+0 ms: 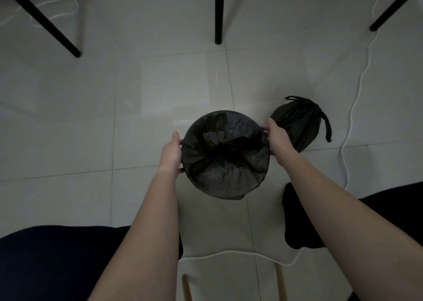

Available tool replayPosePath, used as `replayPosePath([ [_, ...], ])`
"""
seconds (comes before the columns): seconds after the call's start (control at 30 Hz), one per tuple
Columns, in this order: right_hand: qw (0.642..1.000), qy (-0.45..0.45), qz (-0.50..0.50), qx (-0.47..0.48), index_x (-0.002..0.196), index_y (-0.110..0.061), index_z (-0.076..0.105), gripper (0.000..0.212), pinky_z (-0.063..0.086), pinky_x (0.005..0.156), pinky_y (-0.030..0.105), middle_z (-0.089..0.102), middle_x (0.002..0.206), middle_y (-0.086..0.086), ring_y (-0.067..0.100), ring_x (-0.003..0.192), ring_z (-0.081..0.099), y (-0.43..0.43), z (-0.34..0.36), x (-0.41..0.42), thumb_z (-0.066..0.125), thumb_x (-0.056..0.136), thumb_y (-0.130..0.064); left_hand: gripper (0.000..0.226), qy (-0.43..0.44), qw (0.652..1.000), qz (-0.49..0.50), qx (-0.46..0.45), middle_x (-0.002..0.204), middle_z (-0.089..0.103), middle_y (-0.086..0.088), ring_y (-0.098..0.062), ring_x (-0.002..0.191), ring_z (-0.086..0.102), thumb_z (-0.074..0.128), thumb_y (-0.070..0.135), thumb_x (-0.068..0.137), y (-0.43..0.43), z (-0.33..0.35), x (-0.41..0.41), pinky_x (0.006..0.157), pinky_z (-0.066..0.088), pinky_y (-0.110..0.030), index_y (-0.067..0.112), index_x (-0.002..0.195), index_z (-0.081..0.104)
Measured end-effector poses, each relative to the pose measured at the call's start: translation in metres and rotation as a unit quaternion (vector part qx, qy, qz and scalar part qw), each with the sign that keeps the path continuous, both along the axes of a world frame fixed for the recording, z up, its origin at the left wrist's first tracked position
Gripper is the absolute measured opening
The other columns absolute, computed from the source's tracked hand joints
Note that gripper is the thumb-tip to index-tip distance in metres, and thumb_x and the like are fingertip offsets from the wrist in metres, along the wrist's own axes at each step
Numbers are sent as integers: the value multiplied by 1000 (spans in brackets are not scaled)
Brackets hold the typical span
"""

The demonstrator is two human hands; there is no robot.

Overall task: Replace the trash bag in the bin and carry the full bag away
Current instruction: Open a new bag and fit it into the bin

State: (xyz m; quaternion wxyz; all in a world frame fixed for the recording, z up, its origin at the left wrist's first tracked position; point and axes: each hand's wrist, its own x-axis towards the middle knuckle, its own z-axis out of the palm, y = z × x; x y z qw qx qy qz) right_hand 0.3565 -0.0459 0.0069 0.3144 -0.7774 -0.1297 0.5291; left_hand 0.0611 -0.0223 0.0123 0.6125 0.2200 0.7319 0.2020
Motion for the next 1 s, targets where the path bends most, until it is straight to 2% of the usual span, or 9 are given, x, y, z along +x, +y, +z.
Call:
replayPosePath([
  [0.07, 998, 44, 33, -17, 111, -21, 63, 47, 51, 104, 42, 67, 117, 4, 25, 108, 63, 2, 18, -13, 40, 102, -61, 56, -64, 997, -27, -17, 115, 72, 1, -26, 106, 65, 34, 69, 102, -1, 4, 3, 94, 54, -46, 27, 113, 70],
  [0.17, 994, 67, 37, -76, 139, -19, 52, 65, 51, 100, 46, 62, 132, 8, 33, 119, 60, -3, 23, -10, 32, 101, -68, 60, -177, 982, 57, 20, 144, 61, -1, -27, 129, 57, 34, 65, 105, -4, -5, -6, 106, 49, -48, 26, 142, 60],
  [0.27, 983, 19, 126, -135, 124, -14, 57, 71, 49, 94, 48, 62, 121, 11, 35, 112, 60, -9, 29, 1, 20, 100, -71, 61, -93, 994, 57, 26, 155, 51, 0, -26, 142, 45, 39, 63, 103, -1, -5, -12, 119, 32, -53, 25, 147, 55],
  [0.37, 992, -67, 99, -49, 129, -10, 66, 66, 41, 92, 35, 61, 123, 6, 23, 108, 55, -5, 24, 7, 29, 106, -59, 50, 41, 998, -19, -49, 138, 61, -8, -32, 116, 54, 41, 53, 102, 1, 9, -16, 97, 39, -55, 16, 129, 62],
  [0.5, 990, 76, 98, -72, 127, -23, 65, 65, 51, 95, 46, 67, 123, 0, 24, 113, 62, -7, 30, -2, 27, 101, -69, 53, -31, 989, -92, -116, 115, 67, -5, -37, 109, 62, 38, 66, 101, -9, 27, -9, 86, 55, -52, 22, 114, 66],
  [0.63, 977, 53, 141, -153, 127, -13, 60, 80, 51, 91, 49, 65, 125, 10, 36, 112, 61, -19, 33, 4, 21, 97, -76, 56, -100, 991, 89, 23, 134, 58, 4, -28, 120, 56, 46, 60, 102, -11, 16, -11, 103, 48, -47, 23, 142, 58],
  [0.77, 994, -24, 83, -73, 131, -13, 63, 62, 45, 94, 43, 62, 135, 8, 29, 117, 58, -22, 31, 4, 30, 105, -60, 42, 74, 997, -4, -14, 110, 59, -6, -31, 107, 55, 42, 55, 95, -10, 17, -25, 94, 44, -54, 18, 102, 62],
  [0.9, 989, 85, 75, -95, 124, -21, 64, 61, 53, 95, 52, 69, 123, 3, 27, 109, 64, -25, 33, -5, 28, 102, -66, 60, -53, 989, -90, -101, 119, 67, -4, -34, 109, 64, 32, 70, 102, -17, 33, -15, 86, 53, -48, 22, 113, 66],
  [1.0, 976, 68, 124, -163, 130, -17, 54, 73, 57, 78, 49, 65, 125, 11, 36, 107, 64, -34, 29, -3, 23, 97, -74, 63, -119, 992, 38, -22, 144, 58, 0, -32, 124, 58, 39, 68, 102, -18, 17, -11, 96, 52, -46, 25, 145, 56],
])
